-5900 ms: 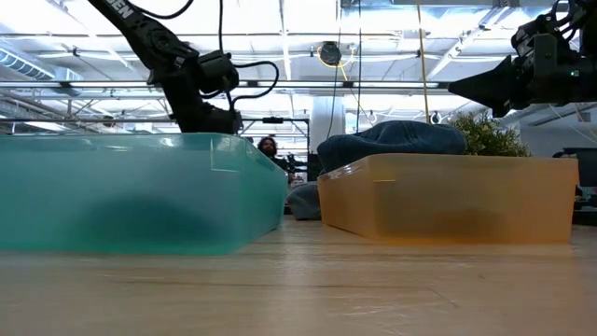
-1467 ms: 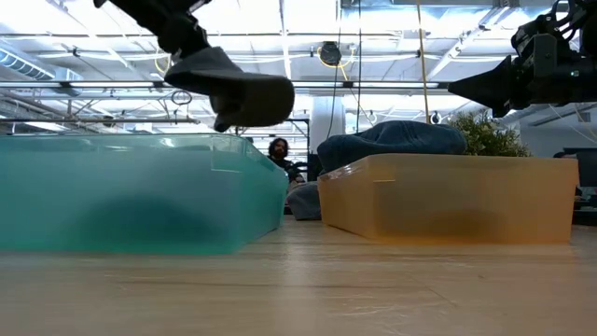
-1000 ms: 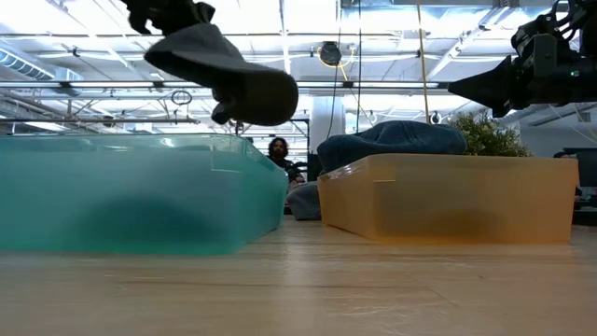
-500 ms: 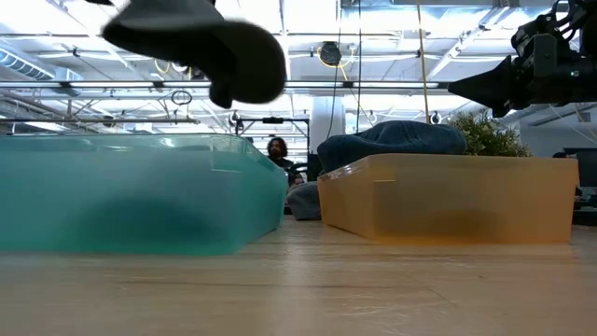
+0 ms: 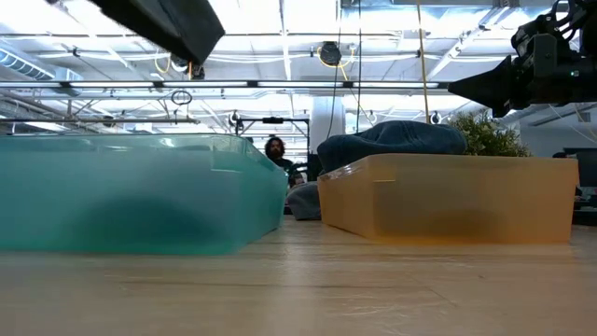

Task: Pick & Place hat
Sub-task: Put the left gray cap into the light blue bin

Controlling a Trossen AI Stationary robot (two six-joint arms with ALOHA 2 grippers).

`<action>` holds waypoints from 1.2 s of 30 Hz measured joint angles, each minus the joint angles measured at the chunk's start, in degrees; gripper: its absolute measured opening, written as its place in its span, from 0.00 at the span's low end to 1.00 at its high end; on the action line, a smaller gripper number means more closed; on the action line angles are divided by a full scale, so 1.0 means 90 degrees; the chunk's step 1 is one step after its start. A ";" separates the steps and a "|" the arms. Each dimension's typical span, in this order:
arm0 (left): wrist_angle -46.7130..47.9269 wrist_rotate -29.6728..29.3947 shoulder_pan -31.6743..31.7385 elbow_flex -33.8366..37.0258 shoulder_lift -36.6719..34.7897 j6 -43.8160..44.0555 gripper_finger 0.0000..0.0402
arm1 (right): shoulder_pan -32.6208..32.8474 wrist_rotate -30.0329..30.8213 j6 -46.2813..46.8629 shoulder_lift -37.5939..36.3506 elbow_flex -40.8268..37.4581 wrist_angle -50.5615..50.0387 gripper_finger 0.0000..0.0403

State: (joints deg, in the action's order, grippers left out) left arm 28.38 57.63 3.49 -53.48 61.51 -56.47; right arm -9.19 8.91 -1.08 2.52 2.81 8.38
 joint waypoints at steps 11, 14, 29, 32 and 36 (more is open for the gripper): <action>-0.0489 0.0046 -0.0080 0.0003 0.1204 -0.0888 0.01 | 0.0001 0.0000 0.0000 0.0001 -0.0002 0.0000 0.00; -0.0676 0.0027 -0.0030 0.0005 0.1520 -0.0886 0.02 | 0.0002 0.0000 0.0000 0.0000 0.0000 0.0000 0.00; -0.1460 0.0445 0.0494 0.0003 0.2610 -0.0988 0.01 | 0.0002 0.0000 0.0000 0.0000 0.0000 0.0000 0.00; -0.1509 0.0368 0.0578 0.0010 0.2694 -0.0909 0.03 | 0.0002 0.0000 0.0000 0.0000 0.0000 0.0000 0.00; -0.1841 -0.0141 0.0621 -0.0004 0.2754 -0.0127 0.06 | 0.0002 0.0000 0.0000 0.0000 -0.0001 0.0008 0.00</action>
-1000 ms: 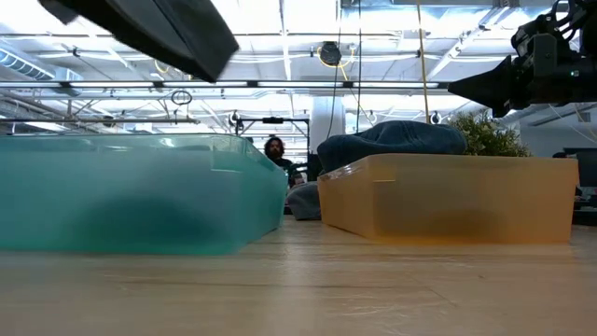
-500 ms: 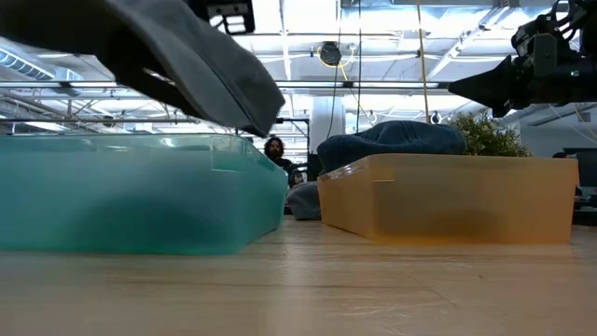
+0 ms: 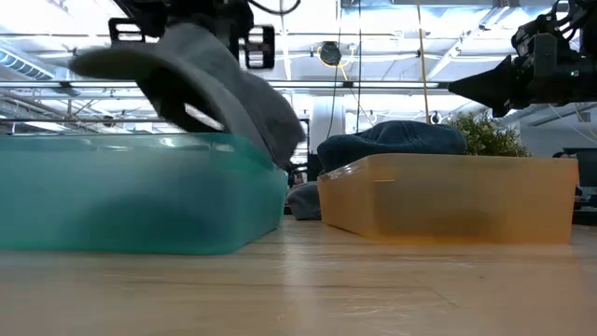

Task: Pick & Place hat
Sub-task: Put the left gray cap into the light blue bin

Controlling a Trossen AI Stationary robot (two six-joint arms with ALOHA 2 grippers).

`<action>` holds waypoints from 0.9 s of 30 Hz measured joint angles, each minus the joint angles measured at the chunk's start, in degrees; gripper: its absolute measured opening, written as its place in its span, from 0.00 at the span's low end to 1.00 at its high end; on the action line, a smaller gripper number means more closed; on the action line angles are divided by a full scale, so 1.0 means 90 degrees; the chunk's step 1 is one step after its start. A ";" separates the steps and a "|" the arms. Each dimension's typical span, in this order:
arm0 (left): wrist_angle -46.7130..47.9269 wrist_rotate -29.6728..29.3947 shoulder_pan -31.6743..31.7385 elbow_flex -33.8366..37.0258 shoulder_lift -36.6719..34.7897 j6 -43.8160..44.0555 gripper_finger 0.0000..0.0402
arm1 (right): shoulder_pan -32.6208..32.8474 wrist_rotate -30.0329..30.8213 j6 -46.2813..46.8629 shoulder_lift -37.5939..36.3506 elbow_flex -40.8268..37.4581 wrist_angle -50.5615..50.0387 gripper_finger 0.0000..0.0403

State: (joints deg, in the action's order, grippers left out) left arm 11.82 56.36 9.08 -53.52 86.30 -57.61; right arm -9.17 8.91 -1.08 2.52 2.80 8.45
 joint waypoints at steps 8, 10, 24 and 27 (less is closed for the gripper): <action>-0.0609 -0.0161 0.0012 0.0007 -0.0007 0.1361 0.08 | -0.0001 0.0000 0.0000 0.0001 0.0000 -0.0007 0.00; -0.0741 -0.0158 0.0015 0.0007 -0.0009 0.1567 0.08 | -0.0002 0.0000 0.0000 0.0002 0.0001 -0.0007 0.00; -0.0853 -0.0281 0.0208 0.0007 -0.0007 0.2177 0.30 | -0.0001 0.0000 0.0000 0.0002 0.0000 -0.0007 0.00; -0.0853 -0.0288 0.0237 0.0007 -0.0008 0.2177 0.36 | 0.0000 0.0000 0.0000 0.0000 -0.0002 -0.0007 0.00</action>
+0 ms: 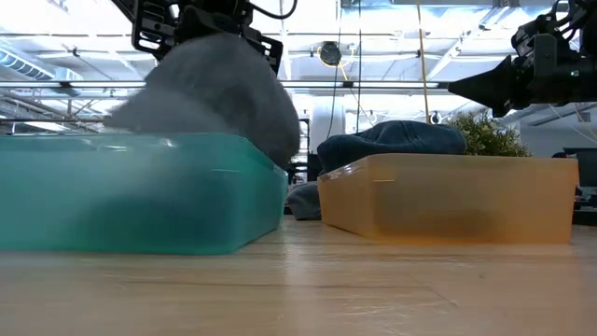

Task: Pick & Place hat
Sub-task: Put the left gray cap into the light blue bin

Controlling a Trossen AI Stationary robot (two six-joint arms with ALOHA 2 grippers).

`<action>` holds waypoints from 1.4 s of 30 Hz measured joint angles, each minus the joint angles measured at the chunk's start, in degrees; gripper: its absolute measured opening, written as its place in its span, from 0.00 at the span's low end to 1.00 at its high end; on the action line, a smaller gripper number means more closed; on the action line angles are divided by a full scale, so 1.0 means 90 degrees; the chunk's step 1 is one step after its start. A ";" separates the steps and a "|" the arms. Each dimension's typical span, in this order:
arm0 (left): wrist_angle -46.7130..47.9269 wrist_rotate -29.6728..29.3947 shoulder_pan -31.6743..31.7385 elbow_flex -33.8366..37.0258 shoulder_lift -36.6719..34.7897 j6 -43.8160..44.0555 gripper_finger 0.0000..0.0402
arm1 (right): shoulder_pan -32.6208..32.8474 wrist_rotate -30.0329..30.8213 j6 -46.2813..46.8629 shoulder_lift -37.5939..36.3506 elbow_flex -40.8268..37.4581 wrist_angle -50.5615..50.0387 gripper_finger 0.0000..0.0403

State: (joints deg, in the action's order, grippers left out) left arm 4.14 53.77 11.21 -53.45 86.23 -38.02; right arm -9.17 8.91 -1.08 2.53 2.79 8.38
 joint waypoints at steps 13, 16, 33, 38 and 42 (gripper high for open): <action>0.0045 -0.1352 0.0437 -0.0004 -0.0311 0.0497 0.44 | -0.0002 0.0000 0.0000 0.0002 0.0002 0.0000 0.00; -0.0088 -0.1313 0.0401 -0.0023 -0.0677 0.1080 0.43 | 0.0000 0.0000 0.0000 0.0002 0.0001 0.0002 0.00; 0.1306 -0.3743 -0.2510 -0.0010 -0.2170 0.2141 0.08 | 0.0000 0.0000 0.0000 0.0002 0.0002 0.0024 0.00; 0.1707 -0.5983 -0.3866 -0.0146 -0.2148 0.3250 0.02 | -0.0001 0.0000 0.0000 0.0002 0.0001 0.0003 0.00; 0.2252 -0.7328 -0.4430 -0.0245 -0.2020 0.3985 0.01 | 0.0000 0.0000 0.0000 0.0001 0.0001 0.0000 0.00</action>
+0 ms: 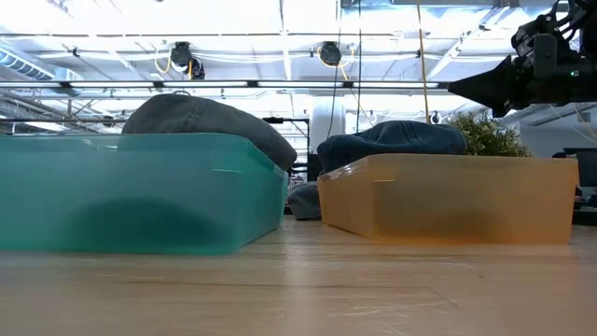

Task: Pick & Place hat
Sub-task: Put the left gray cap into the light blue bin

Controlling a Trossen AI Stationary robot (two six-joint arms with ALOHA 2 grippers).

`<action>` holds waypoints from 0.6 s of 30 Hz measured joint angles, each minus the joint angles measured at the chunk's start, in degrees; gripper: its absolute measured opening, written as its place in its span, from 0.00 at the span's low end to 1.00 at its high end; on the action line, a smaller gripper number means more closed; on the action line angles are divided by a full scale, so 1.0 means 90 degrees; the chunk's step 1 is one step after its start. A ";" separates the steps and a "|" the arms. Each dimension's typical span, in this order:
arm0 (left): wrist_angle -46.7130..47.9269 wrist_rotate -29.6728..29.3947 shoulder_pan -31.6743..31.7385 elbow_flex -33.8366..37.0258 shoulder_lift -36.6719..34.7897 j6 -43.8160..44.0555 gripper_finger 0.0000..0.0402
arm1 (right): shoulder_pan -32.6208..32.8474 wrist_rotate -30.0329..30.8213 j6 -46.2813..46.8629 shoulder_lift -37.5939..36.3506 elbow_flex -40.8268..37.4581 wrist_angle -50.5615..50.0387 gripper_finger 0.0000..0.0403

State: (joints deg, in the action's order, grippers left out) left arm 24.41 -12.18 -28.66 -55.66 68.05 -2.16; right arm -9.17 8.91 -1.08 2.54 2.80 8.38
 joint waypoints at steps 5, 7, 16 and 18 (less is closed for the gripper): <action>0.0164 -0.0416 -0.0098 0.0000 0.0605 0.0627 0.01 | 0.0001 0.0000 0.0000 0.0001 0.0001 0.0000 0.00; 0.0185 -0.0275 -0.0070 0.0000 0.0917 0.0839 0.01 | -0.0001 0.0000 0.0000 0.0001 0.0001 0.0000 0.00; 0.1199 -0.0504 0.0241 0.0005 0.1859 0.2427 0.00 | 0.0001 0.0000 0.0000 0.0001 0.0001 0.0000 0.00; 0.1287 -0.0552 0.0342 0.0003 0.1972 0.2581 0.00 | 0.0001 0.0000 0.0000 0.0001 0.0001 0.0000 0.00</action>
State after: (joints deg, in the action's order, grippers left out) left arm 35.99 -17.15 -25.58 -55.63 85.80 21.07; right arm -9.17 8.91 -1.08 2.55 2.81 8.38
